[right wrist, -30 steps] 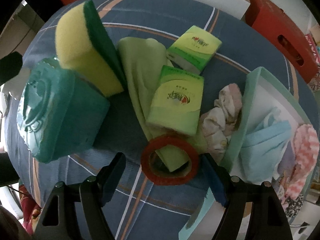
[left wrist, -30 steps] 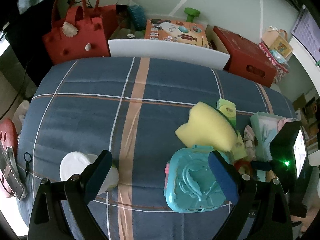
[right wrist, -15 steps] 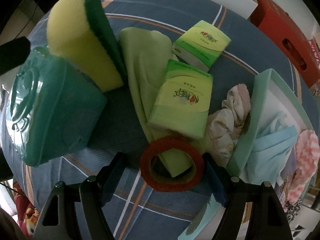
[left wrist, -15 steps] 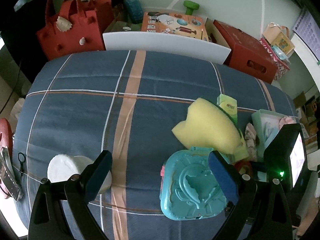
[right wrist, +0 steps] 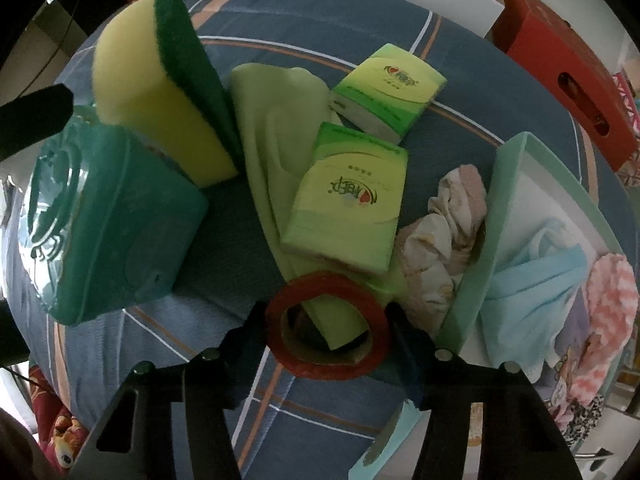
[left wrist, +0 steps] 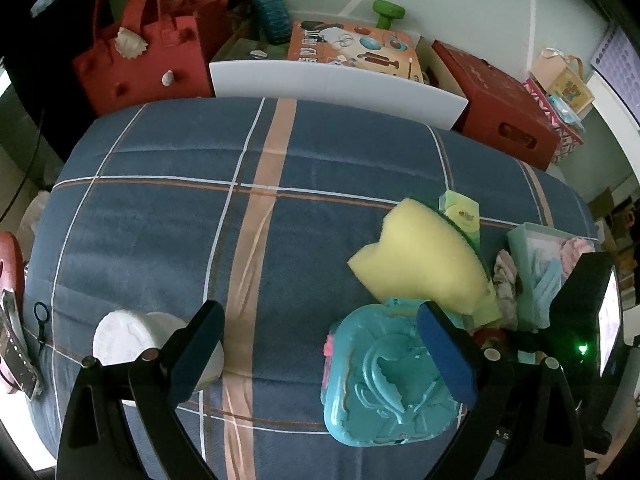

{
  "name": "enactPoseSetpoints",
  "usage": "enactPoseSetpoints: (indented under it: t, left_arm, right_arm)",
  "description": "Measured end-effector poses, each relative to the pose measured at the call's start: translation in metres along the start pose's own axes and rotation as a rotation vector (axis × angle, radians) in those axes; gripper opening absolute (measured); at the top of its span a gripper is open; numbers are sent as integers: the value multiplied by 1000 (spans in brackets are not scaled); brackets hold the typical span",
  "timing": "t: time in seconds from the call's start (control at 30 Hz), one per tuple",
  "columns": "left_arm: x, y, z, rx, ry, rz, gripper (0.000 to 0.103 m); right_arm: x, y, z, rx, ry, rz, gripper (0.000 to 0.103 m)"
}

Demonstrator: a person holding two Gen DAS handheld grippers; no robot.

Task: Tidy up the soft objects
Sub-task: 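Grasp the red tape ring with the right tool, then grasp the yellow-green sponge with the left tool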

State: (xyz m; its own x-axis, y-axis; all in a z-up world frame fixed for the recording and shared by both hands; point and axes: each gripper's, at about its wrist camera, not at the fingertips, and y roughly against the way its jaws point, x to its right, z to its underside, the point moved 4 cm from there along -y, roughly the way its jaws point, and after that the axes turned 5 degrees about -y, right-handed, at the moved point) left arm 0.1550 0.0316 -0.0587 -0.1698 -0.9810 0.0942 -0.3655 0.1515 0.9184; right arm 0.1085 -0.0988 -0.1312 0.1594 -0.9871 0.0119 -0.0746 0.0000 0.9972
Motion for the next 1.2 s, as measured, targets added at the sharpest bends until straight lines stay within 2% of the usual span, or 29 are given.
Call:
enactPoseSetpoints:
  t: [0.2,0.57,0.83,1.2]
  left_arm:
    - [-1,2,-2,8,7,2,97]
    - [1,12,-5,33,32,31,97]
    - [14,16,-9,45,21,30,97]
    - [46,14,-19,60,-11,61,97]
  right_arm:
    - [4,7,2,14,1,-18,60]
    - [32,59,0,97,-28,-37,60]
    - [57,93,7,138,-44,-3,60]
    - [99,98,24,143,-113,14,60]
